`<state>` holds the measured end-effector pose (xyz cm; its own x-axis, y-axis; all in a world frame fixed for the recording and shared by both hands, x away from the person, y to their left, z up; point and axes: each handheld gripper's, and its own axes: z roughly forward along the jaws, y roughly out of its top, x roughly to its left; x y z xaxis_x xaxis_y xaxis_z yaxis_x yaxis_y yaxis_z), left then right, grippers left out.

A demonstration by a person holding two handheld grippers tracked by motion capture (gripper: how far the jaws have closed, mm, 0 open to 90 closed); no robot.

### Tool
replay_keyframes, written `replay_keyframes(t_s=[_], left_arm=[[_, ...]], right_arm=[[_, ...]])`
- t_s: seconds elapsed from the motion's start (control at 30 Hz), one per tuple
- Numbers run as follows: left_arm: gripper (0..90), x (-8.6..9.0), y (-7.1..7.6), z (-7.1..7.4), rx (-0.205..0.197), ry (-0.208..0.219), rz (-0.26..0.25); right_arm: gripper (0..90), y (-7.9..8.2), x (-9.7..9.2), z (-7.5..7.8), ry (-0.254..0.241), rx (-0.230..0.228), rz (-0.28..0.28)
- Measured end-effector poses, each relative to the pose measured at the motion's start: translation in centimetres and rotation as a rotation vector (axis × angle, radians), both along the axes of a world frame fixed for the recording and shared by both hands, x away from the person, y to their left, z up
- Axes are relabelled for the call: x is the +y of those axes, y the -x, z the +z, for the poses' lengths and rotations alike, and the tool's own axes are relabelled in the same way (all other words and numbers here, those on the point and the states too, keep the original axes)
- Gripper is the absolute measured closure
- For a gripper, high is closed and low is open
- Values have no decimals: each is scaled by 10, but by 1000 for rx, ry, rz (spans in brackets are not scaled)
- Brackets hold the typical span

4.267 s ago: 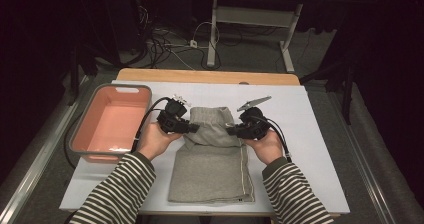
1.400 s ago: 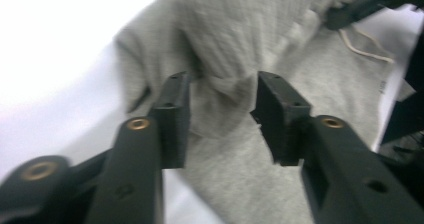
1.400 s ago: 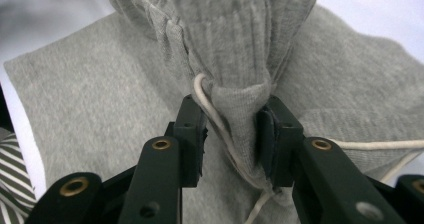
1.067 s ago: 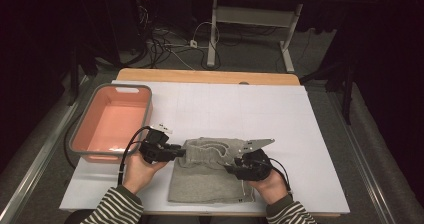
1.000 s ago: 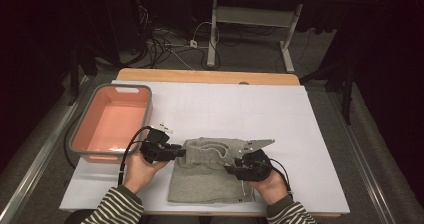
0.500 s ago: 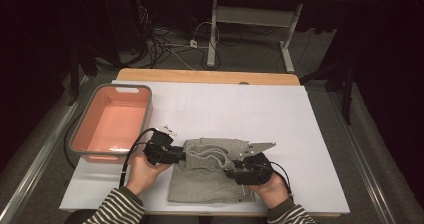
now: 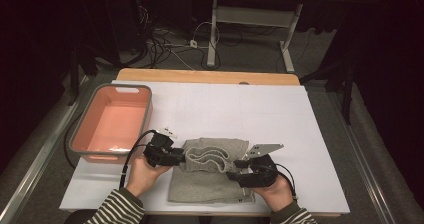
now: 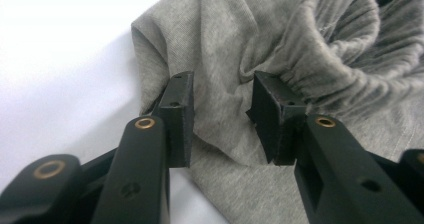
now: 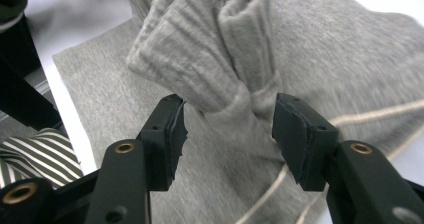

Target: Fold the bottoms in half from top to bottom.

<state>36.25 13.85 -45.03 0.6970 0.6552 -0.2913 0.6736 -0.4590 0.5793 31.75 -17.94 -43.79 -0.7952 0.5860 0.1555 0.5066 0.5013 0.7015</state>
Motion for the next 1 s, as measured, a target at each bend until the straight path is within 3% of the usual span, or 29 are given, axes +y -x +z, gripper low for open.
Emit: replay_keyframes(t_s=[0.17, 0.37, 0.47, 0.7, 1.0], left_arm=[[590, -1, 1, 0, 0, -4, -6], [588, -4, 2, -1, 1, -10, -14], [588, -4, 3, -2, -7, -20, -19], [588, -5, 10, -4, -10, -45, -39], [553, -7, 29, -9, -24, -106, -65]], right_arm=[[538, 2, -9, 7, -26, -12, -22], [749, -2, -14, 19, -47, -45, -58], [823, -7, -10, 16, -29, -23, -53], [827, -14, -5, -1, 8, 27, -54], [808, -3, -3, -11, 58, 44, -41]])
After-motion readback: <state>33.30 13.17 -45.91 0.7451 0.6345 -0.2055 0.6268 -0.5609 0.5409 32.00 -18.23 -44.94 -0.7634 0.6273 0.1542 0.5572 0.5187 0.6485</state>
